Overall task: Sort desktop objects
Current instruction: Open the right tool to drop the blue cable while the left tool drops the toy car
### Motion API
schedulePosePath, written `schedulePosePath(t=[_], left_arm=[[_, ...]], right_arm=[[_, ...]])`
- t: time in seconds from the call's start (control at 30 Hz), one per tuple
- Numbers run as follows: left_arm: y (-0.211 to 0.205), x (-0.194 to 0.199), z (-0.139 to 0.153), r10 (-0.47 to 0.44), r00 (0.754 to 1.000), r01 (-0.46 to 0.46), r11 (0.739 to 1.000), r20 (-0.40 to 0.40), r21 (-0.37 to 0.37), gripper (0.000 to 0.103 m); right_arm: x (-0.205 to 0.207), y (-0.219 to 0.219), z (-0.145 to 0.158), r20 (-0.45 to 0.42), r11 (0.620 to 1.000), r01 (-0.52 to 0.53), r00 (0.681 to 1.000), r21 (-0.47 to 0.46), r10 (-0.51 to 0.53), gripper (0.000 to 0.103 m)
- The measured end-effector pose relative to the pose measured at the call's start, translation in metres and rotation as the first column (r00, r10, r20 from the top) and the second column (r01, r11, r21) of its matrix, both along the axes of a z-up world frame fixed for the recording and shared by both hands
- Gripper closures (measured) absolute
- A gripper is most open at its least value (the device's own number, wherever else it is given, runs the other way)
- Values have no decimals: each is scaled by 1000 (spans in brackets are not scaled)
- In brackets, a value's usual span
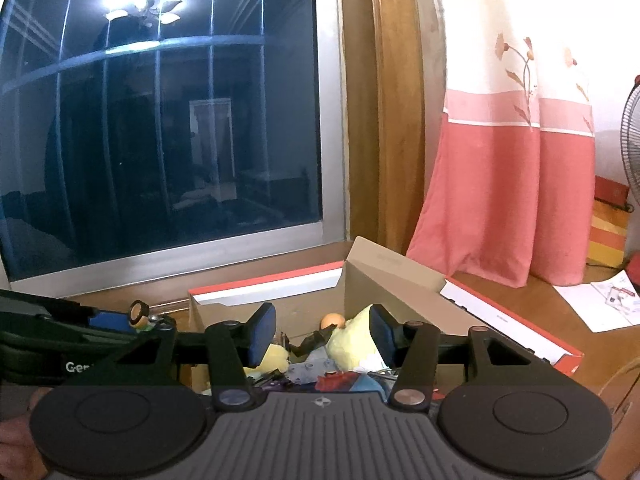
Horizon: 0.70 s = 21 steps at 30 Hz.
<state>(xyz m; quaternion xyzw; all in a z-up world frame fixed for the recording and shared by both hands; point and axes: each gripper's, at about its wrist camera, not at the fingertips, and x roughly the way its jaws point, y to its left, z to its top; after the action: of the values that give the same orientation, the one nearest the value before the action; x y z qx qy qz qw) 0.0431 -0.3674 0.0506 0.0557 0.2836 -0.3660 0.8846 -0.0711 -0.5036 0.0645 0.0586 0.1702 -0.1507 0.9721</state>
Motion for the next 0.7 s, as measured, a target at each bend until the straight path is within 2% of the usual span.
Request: schedulePosePath(t=[0.17, 0.3, 0.47, 0.7], left_arm=[[0, 3, 0, -2, 1000, 2, 1000, -1, -3, 42], [-1, 4, 0, -6, 1000, 6, 1000, -2, -2, 42], [-6, 4, 0, -14, 1000, 14, 1000, -2, -6, 42], [-18, 4, -1, -41, 999, 41, 999, 2, -12, 42]], right_arm=[[0, 1, 0, -1, 1000, 17, 1000, -9, -17, 46], [-3, 0, 0, 3, 999, 42, 999, -13, -42, 25], [-7, -2, 1, 8, 997, 72, 997, -18, -72, 12], [-13, -7, 1, 9, 994, 110, 994, -23, -110, 10]])
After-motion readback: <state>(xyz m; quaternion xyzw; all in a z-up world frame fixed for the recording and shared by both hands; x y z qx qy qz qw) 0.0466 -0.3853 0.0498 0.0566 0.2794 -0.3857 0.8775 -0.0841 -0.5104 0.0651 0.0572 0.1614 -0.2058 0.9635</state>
